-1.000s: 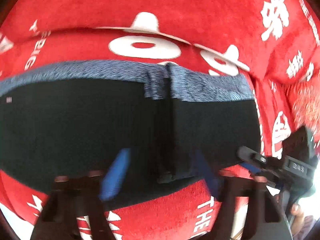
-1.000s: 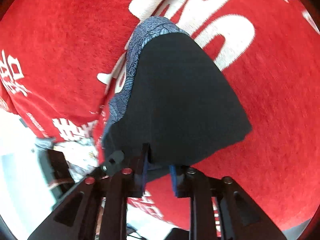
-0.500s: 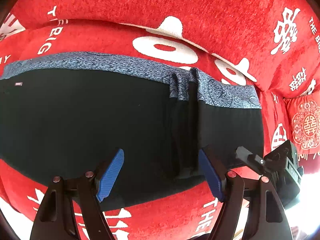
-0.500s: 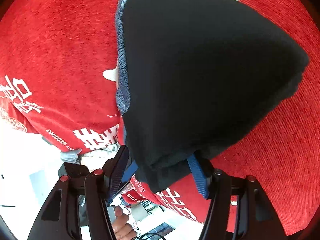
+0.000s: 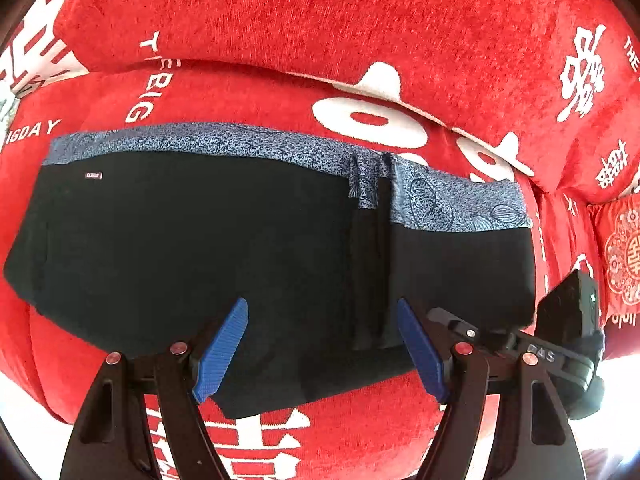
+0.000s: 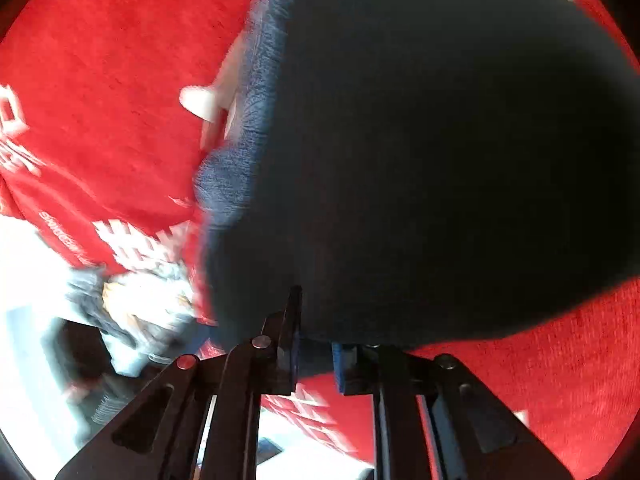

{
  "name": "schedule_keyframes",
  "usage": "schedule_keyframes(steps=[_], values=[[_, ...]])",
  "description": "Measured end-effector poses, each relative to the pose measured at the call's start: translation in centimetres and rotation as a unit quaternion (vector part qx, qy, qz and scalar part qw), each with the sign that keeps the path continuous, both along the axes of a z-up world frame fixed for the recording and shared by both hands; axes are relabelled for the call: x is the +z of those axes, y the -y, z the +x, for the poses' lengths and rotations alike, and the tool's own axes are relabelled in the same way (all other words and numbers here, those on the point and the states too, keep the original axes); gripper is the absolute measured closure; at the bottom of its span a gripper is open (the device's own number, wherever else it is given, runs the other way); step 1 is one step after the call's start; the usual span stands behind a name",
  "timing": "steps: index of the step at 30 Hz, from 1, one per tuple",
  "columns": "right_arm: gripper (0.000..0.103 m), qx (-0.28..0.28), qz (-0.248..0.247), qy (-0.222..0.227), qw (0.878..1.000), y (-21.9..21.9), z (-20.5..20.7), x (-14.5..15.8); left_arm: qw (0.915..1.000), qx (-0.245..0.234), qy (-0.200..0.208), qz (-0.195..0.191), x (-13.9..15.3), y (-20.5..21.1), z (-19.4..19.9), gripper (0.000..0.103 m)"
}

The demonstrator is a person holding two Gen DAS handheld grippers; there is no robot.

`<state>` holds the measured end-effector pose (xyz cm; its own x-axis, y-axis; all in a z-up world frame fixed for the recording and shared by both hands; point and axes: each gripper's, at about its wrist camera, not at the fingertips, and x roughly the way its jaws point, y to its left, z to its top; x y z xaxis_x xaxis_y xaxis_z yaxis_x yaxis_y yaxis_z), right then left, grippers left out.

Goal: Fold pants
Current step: 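Lift the held end and fold it over toward the left gripper, then release, then grasp the grey waistband with the right gripper, align the fold, release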

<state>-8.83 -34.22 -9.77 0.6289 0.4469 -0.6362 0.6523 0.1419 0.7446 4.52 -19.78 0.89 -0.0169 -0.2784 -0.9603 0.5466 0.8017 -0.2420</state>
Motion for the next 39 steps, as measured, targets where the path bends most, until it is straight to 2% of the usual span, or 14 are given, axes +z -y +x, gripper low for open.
schedule_keyframes(steps=[3,6,9,13,18,20,22,24,28,31,34,36,37,39], values=[[0.058,0.072,0.004,0.012,0.997,0.3,0.3,2.2,0.9997,-0.019,0.003,-0.013,0.4,1.0,-0.2,0.026],[0.056,0.143,-0.029,0.077,0.986,2.4,0.1,7.1,0.9983,-0.044,-0.016,-0.034,0.3,2.7,-0.4,0.026],[0.051,0.115,-0.117,0.074,0.984,8.8,-0.6,9.5,0.9959,-0.068,-0.036,-0.047,-0.6,4.9,-0.7,0.026],[0.049,0.074,-0.144,0.017,0.987,15.5,-0.7,6.1,0.9964,-0.071,-0.036,-0.03,-2.5,6.8,-0.5,0.033],[0.05,0.077,-0.04,0.032,0.996,17.9,0.5,0.2,0.9971,-0.057,-0.045,-0.023,-4.0,6.9,-0.3,0.036],[0.065,0.071,-0.022,0.028,0.997,18.1,0.3,-0.1,0.9973,-0.06,-0.038,-0.014,-3.5,6.8,-0.7,0.042],[0.068,0.077,-0.016,0.049,0.996,17.7,-0.1,1.1,0.9977,-0.061,-0.029,-0.003,-3.1,6.1,-1.3,0.042],[0.069,0.109,-0.047,0.046,0.992,17.0,-0.2,3.2,0.998,-0.061,-0.008,0.016,-3.2,5.5,-1.8,0.041],[0.058,0.18,-0.199,-0.083,0.96,15.6,2.0,2.4,0.9992,-0.021,-0.015,0.031,-4.4,4.6,-2.0,0.035],[0.046,0.189,-0.265,-0.097,0.941,14.6,3.1,3.1,0.9991,-0.018,0.007,0.036,-3.3,4.5,-2.1,0.035],[0.046,0.205,-0.317,-0.118,0.919,12.9,2.7,5.5,0.998,-0.024,0.038,0.045,-2.1,3.5,-1.9,0.035],[0.054,0.2,-0.354,-0.116,0.906,12.0,2.7,7.7,0.9975,-0.018,0.046,0.051,-1.8,2.7,-1.4,0.035],[0.071,0.194,-0.359,-0.099,0.908,11.0,2.9,9.0,0.997,-0.011,0.05,0.059,-1.7,2.3,-1.2,0.034],[0.076,0.2,-0.334,-0.067,0.919,10.2,3.5,10.1,0.9964,-0.003,0.052,0.067,-1.8,1.7,-1.0,0.034]])
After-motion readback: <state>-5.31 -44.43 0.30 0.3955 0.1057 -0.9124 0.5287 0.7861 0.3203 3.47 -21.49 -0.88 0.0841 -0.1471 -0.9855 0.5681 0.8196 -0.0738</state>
